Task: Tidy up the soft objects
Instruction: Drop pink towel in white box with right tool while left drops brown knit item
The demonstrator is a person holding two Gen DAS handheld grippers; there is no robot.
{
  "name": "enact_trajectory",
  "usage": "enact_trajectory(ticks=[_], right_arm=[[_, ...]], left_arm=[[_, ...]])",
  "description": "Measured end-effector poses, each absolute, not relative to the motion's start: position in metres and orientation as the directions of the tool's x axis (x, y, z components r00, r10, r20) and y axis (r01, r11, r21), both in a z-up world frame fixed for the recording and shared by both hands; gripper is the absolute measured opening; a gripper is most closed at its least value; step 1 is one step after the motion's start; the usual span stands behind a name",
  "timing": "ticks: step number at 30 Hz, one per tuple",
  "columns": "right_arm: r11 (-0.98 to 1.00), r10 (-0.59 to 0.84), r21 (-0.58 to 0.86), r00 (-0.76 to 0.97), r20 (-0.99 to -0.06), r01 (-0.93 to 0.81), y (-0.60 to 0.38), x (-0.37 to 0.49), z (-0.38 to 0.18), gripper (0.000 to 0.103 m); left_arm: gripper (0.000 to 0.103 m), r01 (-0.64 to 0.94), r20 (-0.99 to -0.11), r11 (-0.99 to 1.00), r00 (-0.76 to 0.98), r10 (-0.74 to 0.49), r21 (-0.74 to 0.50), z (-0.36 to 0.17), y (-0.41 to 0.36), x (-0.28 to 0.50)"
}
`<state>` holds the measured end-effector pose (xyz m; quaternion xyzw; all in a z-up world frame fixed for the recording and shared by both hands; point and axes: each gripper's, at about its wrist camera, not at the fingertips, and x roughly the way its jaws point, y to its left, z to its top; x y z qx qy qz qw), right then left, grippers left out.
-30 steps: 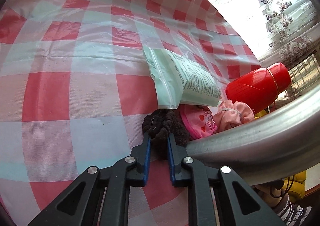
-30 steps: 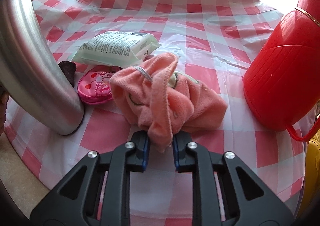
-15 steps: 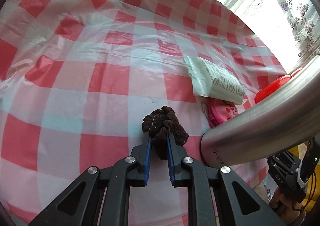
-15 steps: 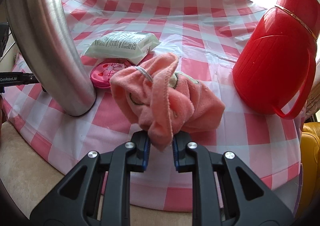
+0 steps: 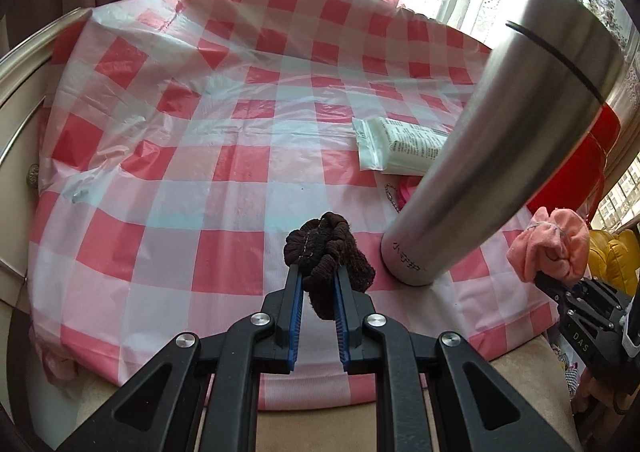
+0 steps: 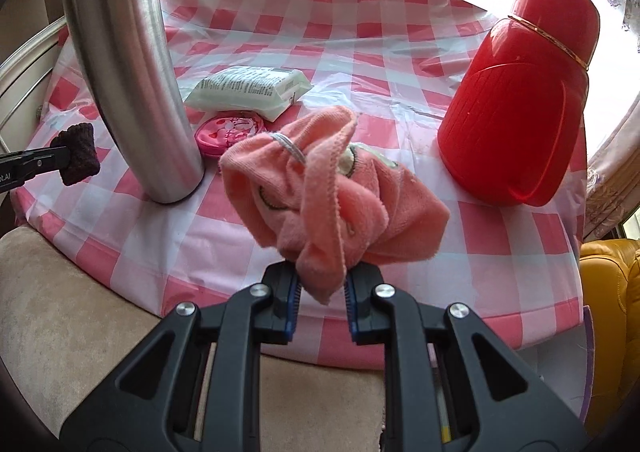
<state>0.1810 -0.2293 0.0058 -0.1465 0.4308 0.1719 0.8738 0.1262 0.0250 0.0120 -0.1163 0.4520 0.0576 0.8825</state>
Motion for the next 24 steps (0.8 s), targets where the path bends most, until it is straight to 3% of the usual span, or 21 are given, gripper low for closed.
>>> enact_trajectory(ticks=[10, 24], right_arm=[[0.908, 0.178, -0.1, 0.592, -0.786, -0.406, -0.256, 0.151, 0.022, 0.022], [0.946, 0.131, -0.08, 0.597, -0.791, -0.313, -0.329, 0.12, 0.028, 0.022]], left_arm=[[0.015, -0.154, -0.79, 0.981, 0.613, 0.002, -0.117, 0.031, -0.012, 0.103], [0.015, 0.01, -0.755, 0.979, 0.634, -0.165, -0.205, 0.048, -0.087, 0.083]])
